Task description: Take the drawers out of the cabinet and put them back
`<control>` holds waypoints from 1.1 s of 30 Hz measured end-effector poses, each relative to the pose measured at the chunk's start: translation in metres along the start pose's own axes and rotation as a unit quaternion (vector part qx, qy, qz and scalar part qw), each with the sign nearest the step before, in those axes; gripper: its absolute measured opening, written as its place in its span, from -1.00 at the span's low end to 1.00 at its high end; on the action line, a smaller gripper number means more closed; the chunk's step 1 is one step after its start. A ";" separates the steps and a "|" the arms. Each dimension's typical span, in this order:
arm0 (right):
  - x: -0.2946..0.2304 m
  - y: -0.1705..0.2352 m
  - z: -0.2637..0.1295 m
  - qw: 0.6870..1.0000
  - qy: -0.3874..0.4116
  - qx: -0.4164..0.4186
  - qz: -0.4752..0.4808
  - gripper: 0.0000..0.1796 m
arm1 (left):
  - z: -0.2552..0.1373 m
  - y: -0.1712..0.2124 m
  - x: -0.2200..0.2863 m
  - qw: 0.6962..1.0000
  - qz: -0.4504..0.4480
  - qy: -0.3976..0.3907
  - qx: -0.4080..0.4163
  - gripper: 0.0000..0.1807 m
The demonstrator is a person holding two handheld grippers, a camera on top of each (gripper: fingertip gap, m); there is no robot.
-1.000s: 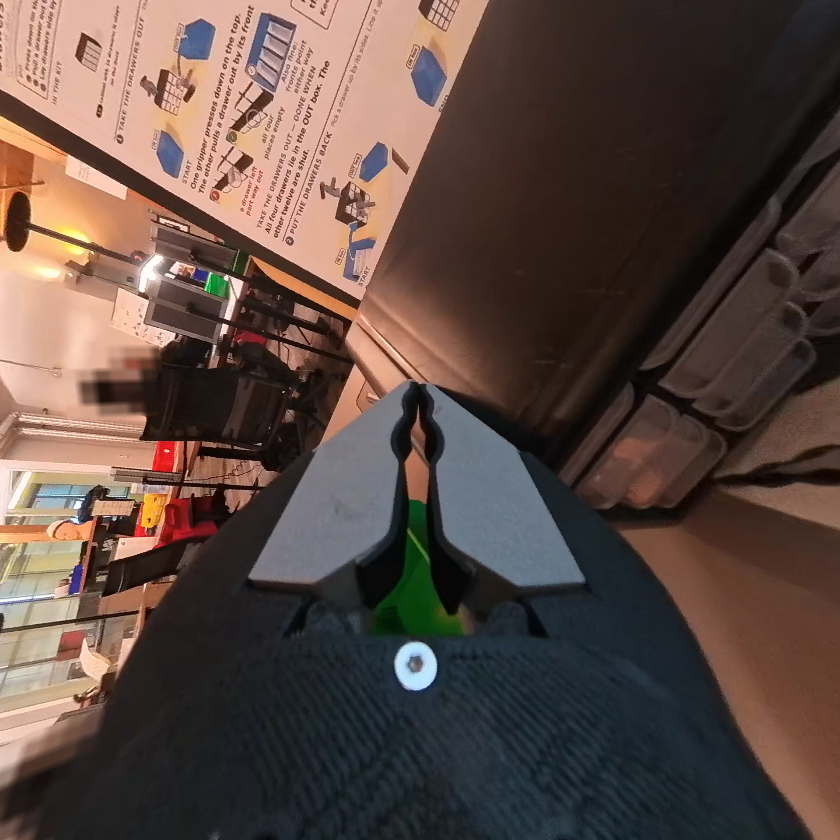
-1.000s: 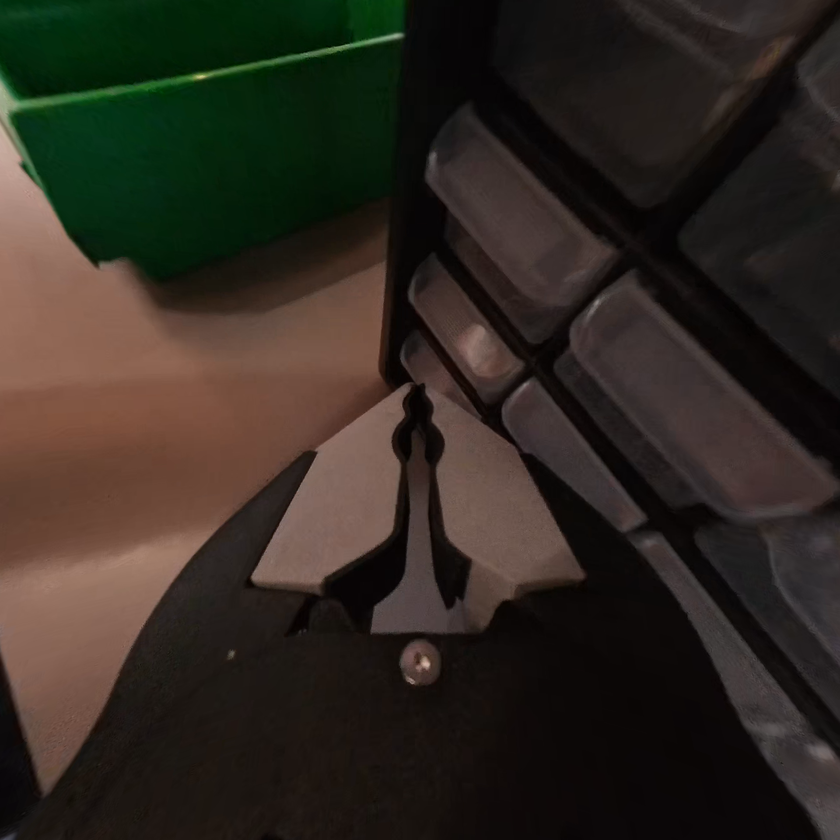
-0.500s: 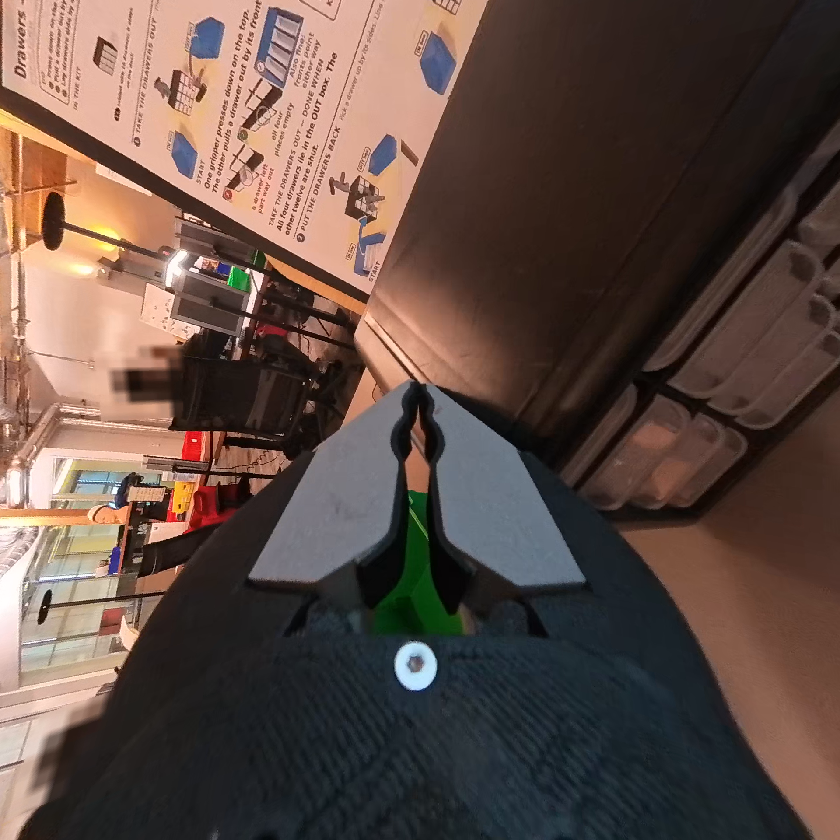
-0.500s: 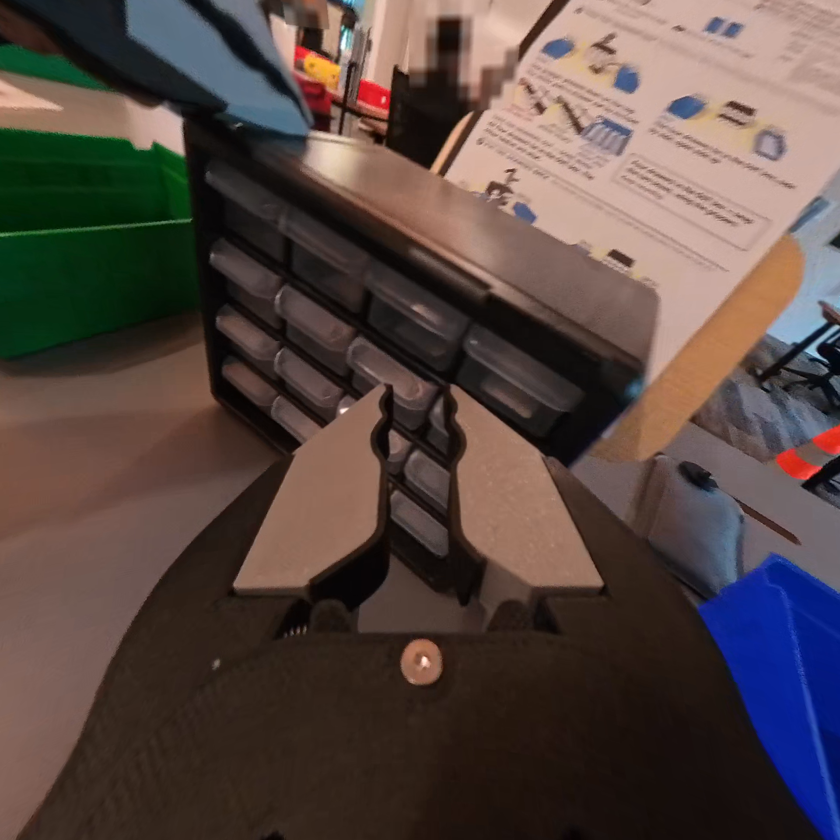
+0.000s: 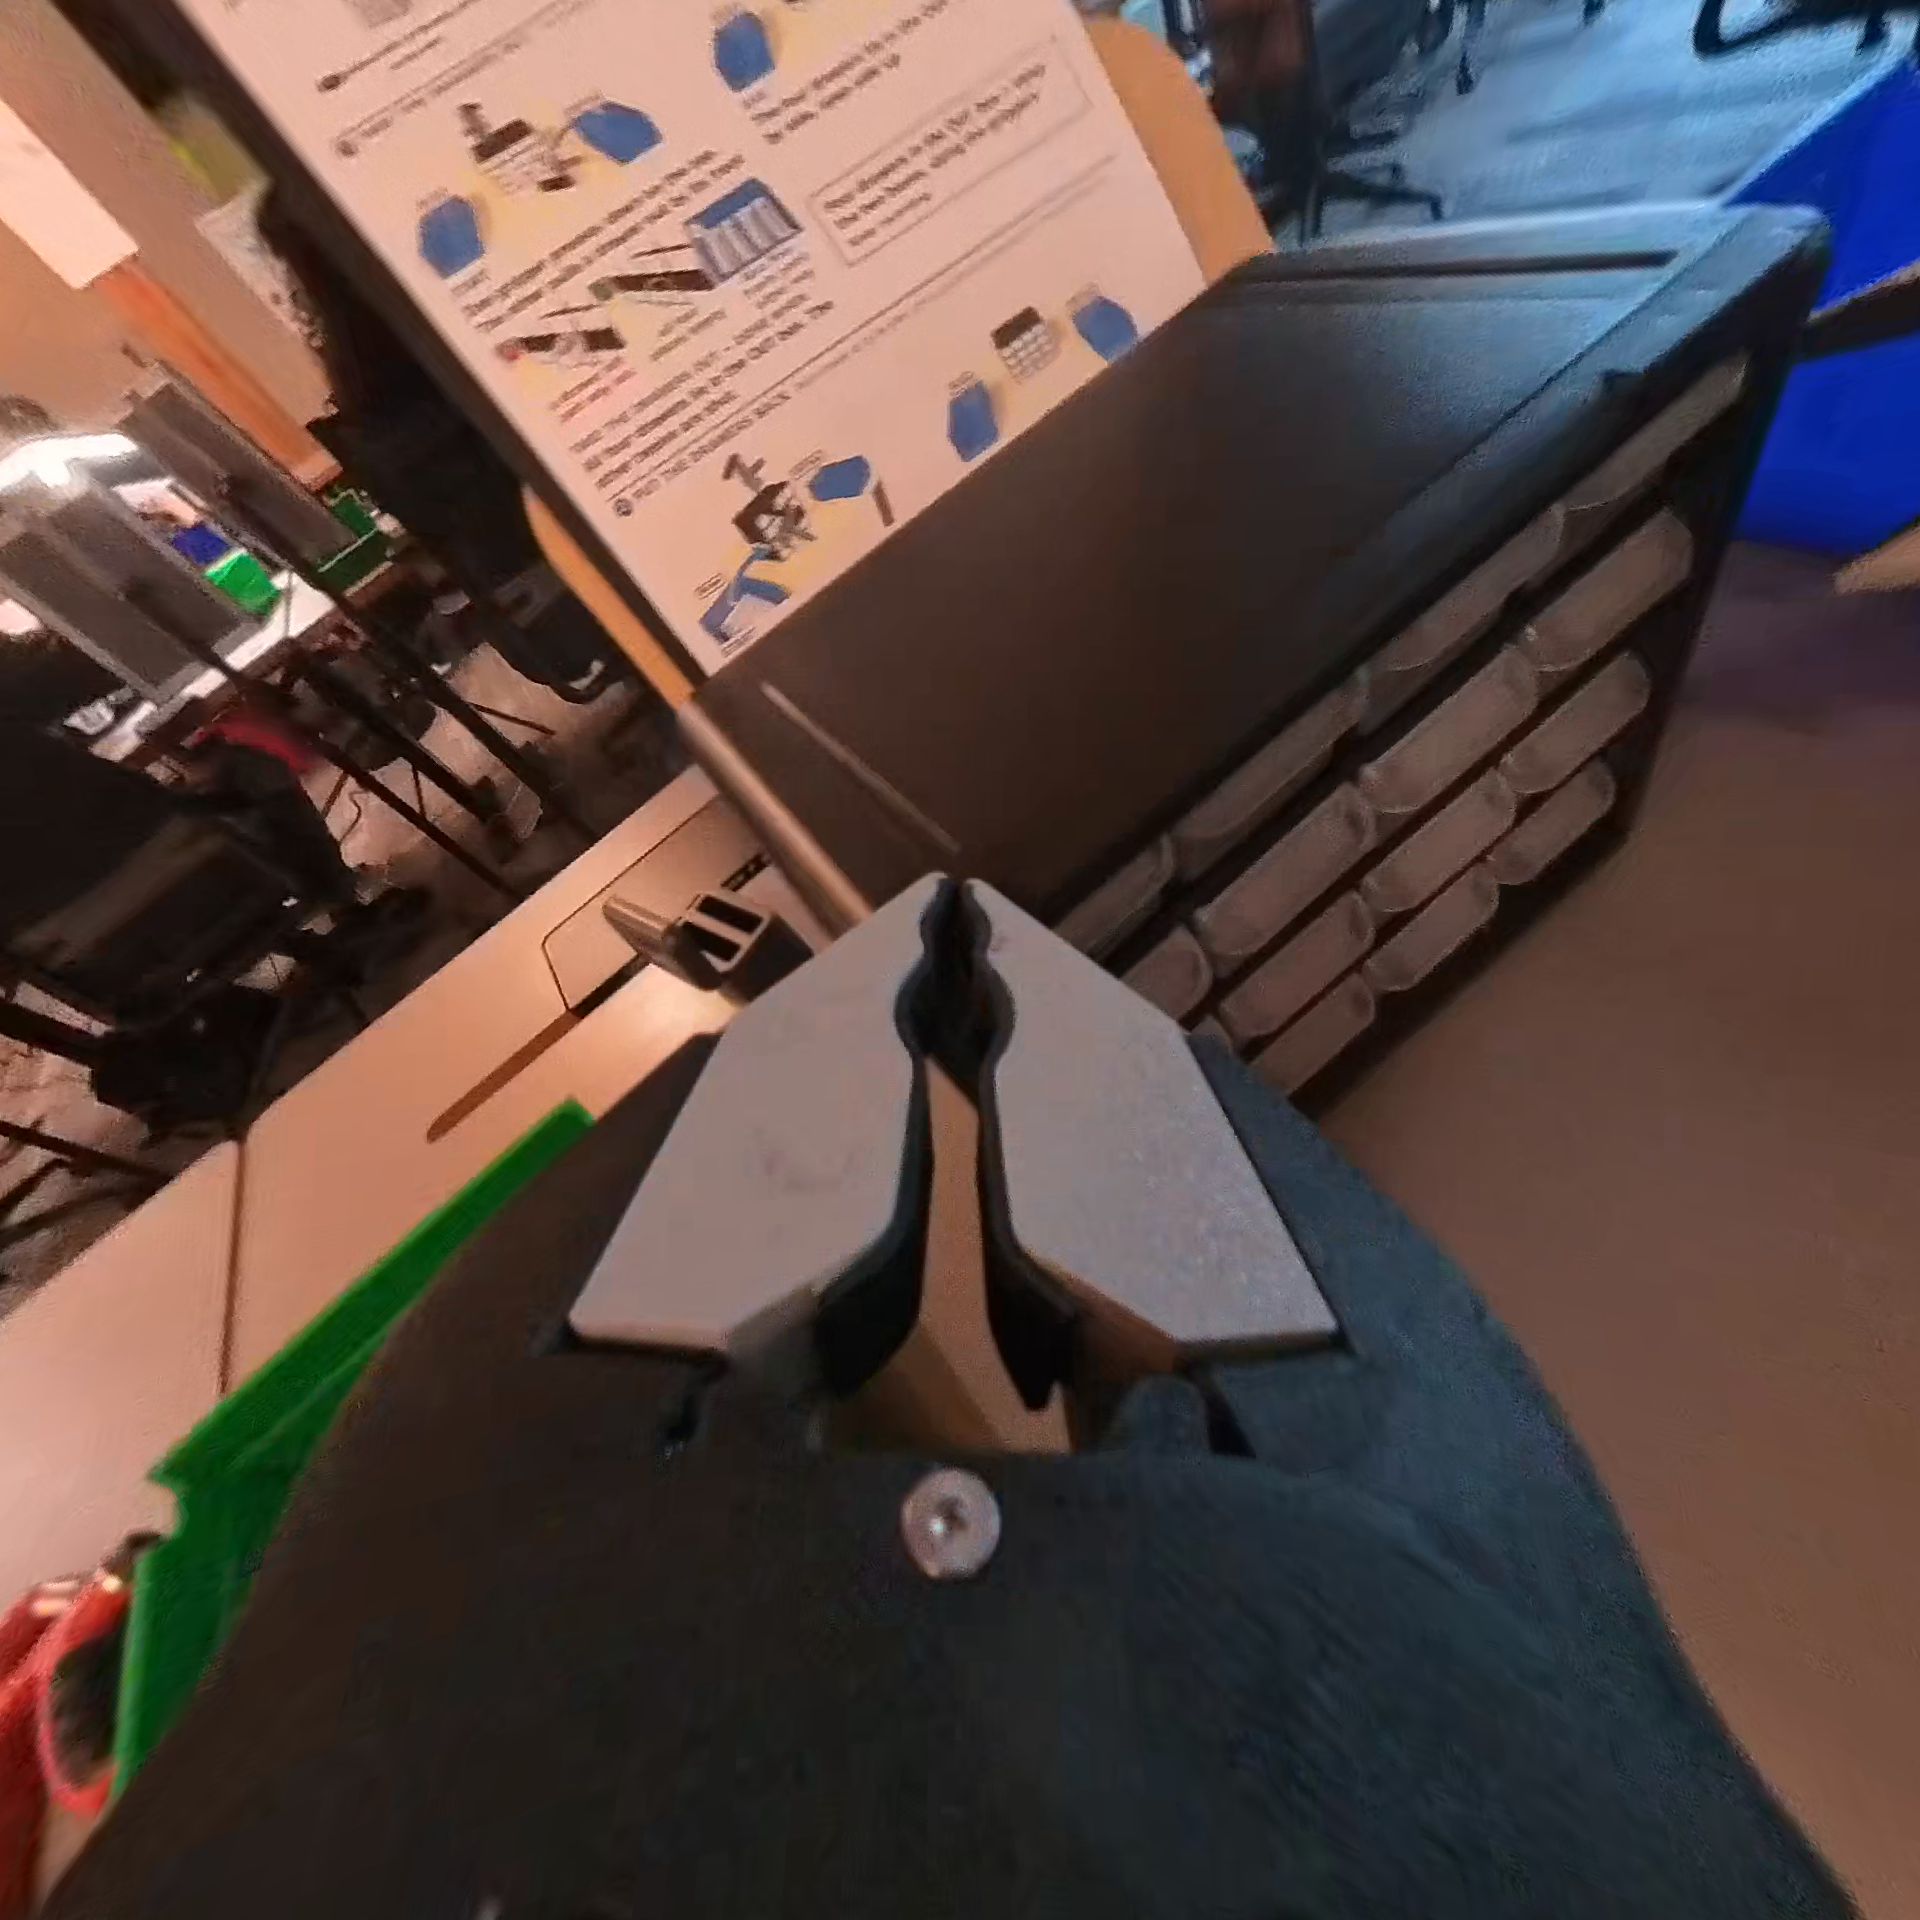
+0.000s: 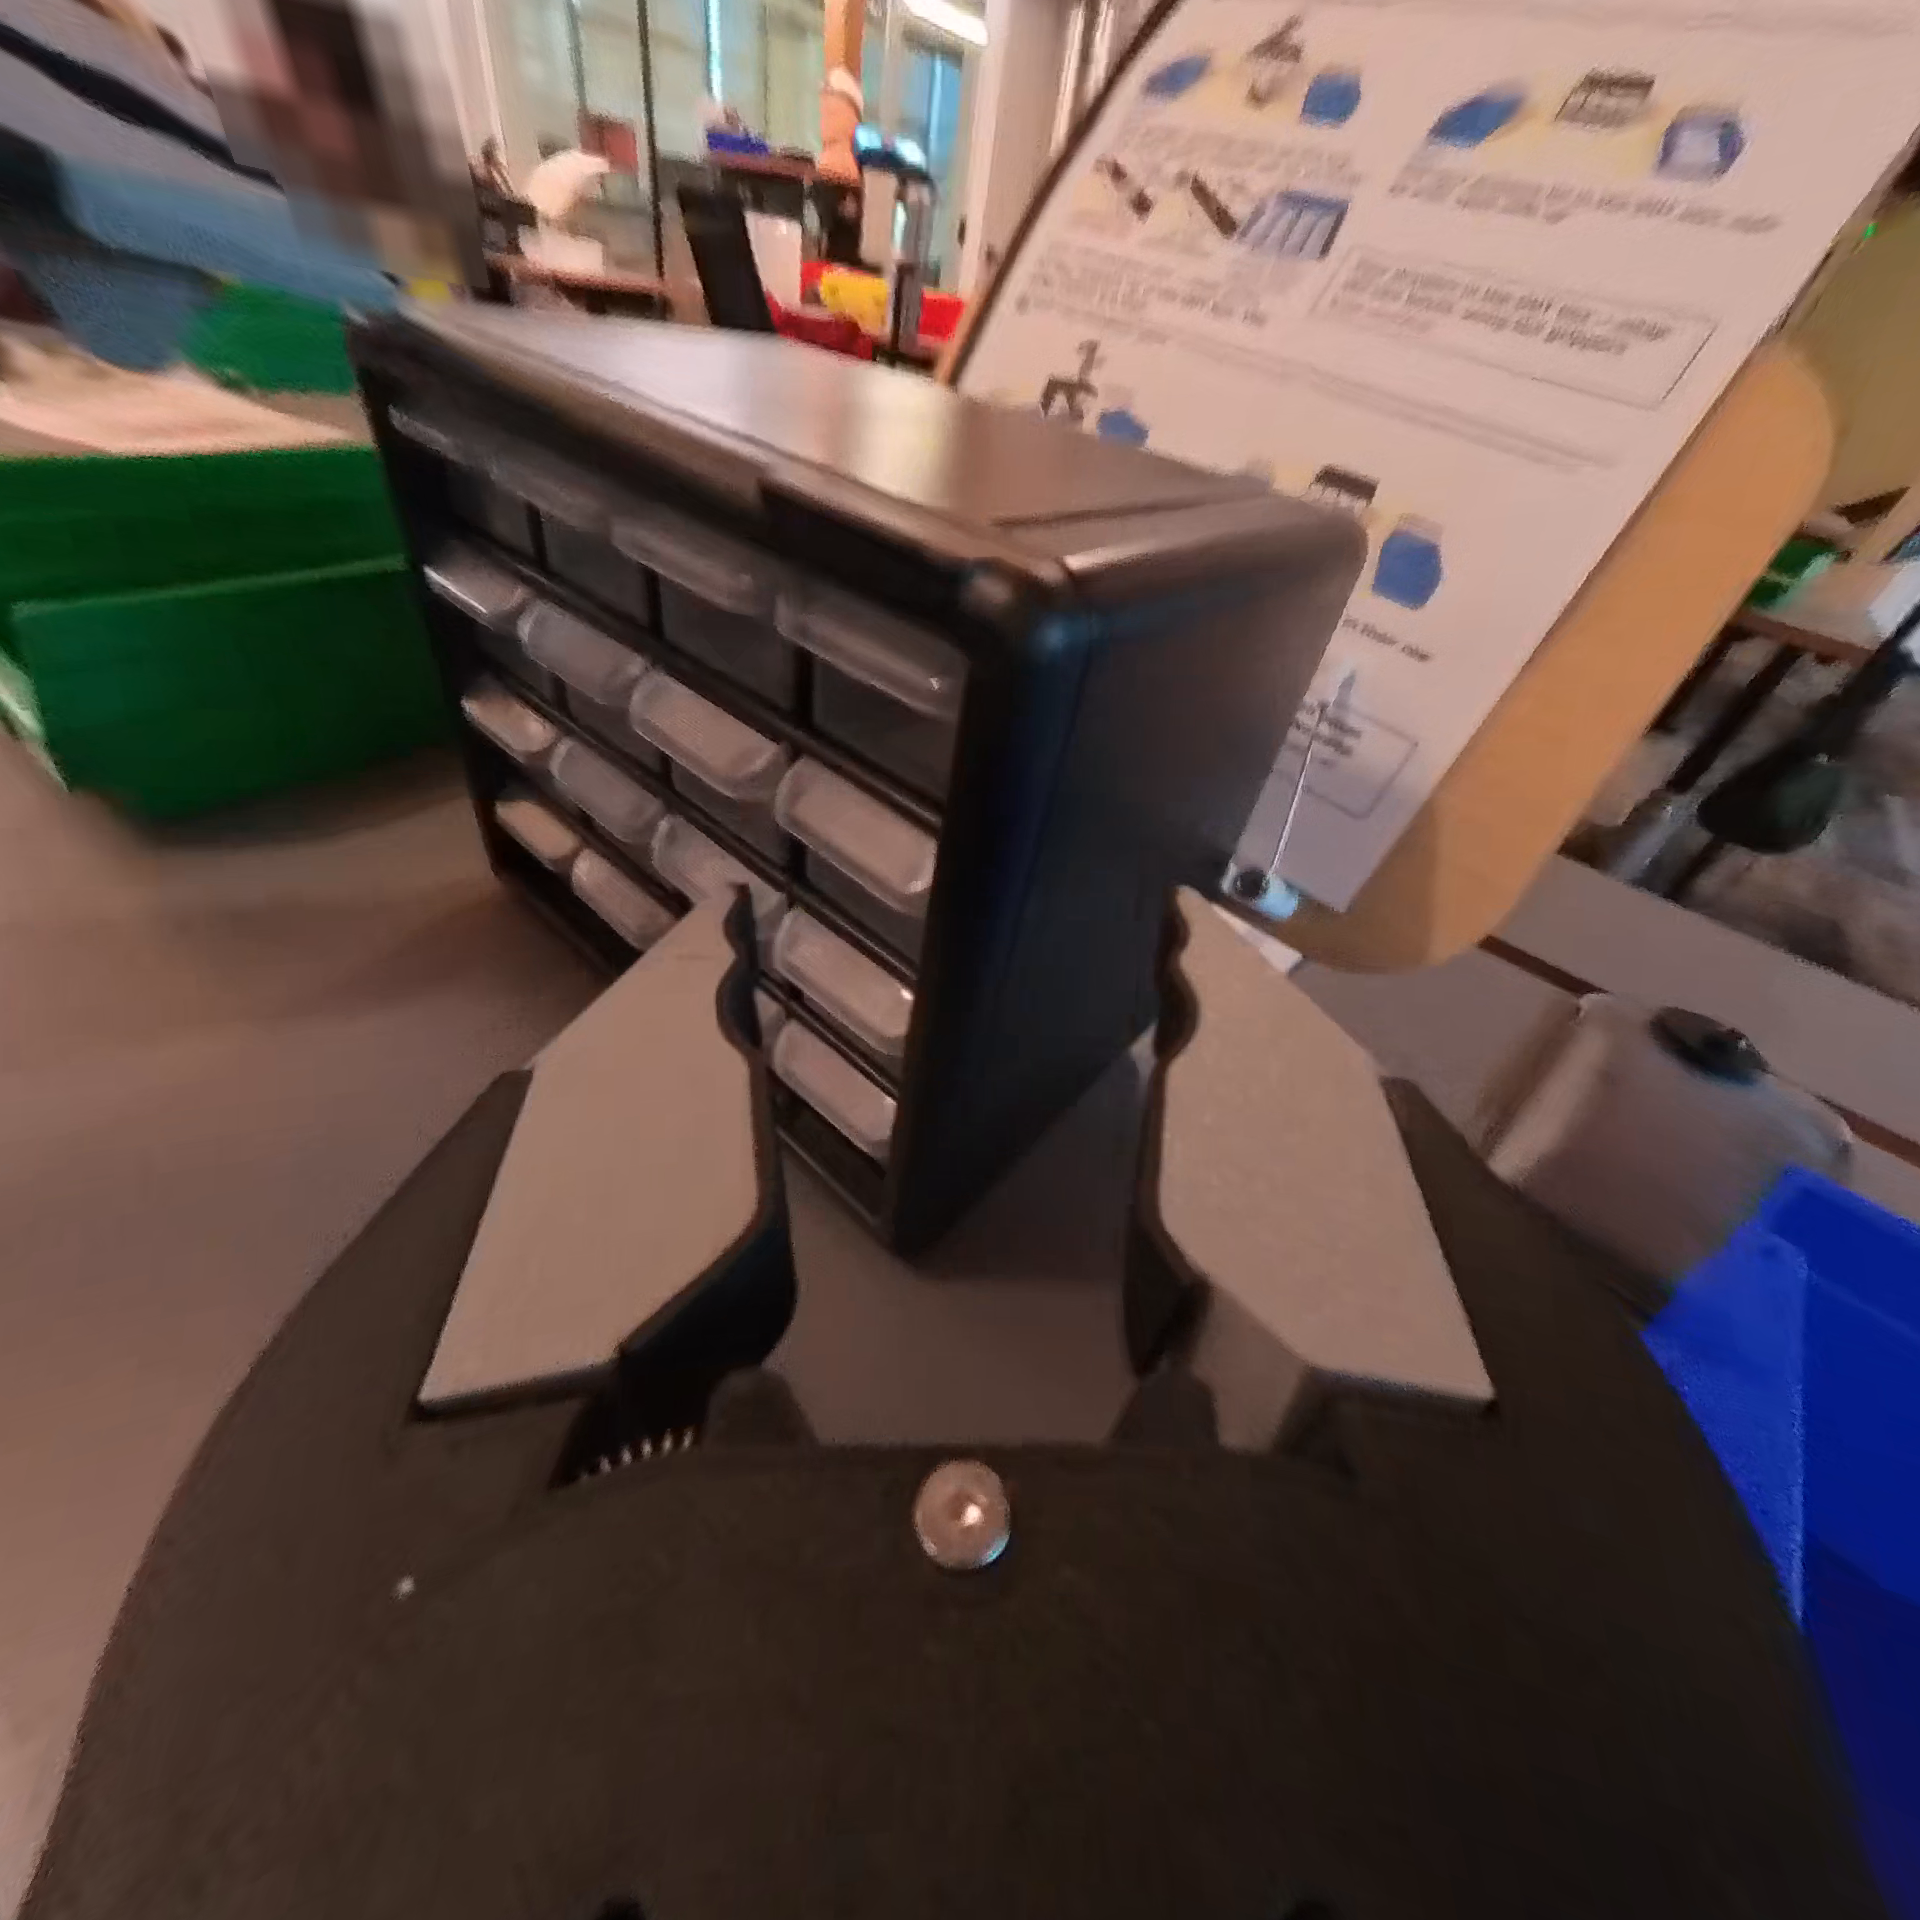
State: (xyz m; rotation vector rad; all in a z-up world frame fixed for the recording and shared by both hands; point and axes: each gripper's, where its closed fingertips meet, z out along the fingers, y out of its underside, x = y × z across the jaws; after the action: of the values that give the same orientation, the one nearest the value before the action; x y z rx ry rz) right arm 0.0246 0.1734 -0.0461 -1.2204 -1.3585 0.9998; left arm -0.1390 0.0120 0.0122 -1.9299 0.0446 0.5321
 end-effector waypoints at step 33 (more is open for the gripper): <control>-0.057 0.027 0.035 0.992 -0.084 -0.085 -0.045 -0.51 | -0.021 0.080 0.001 0.994 -0.085 0.053 -0.051 -0.31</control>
State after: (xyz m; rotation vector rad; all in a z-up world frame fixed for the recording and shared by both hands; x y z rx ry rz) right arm -0.0071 0.1224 -0.0860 -1.2085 -1.6451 0.9556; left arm -0.1526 -0.0399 -0.0510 -2.0380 -0.0802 0.3220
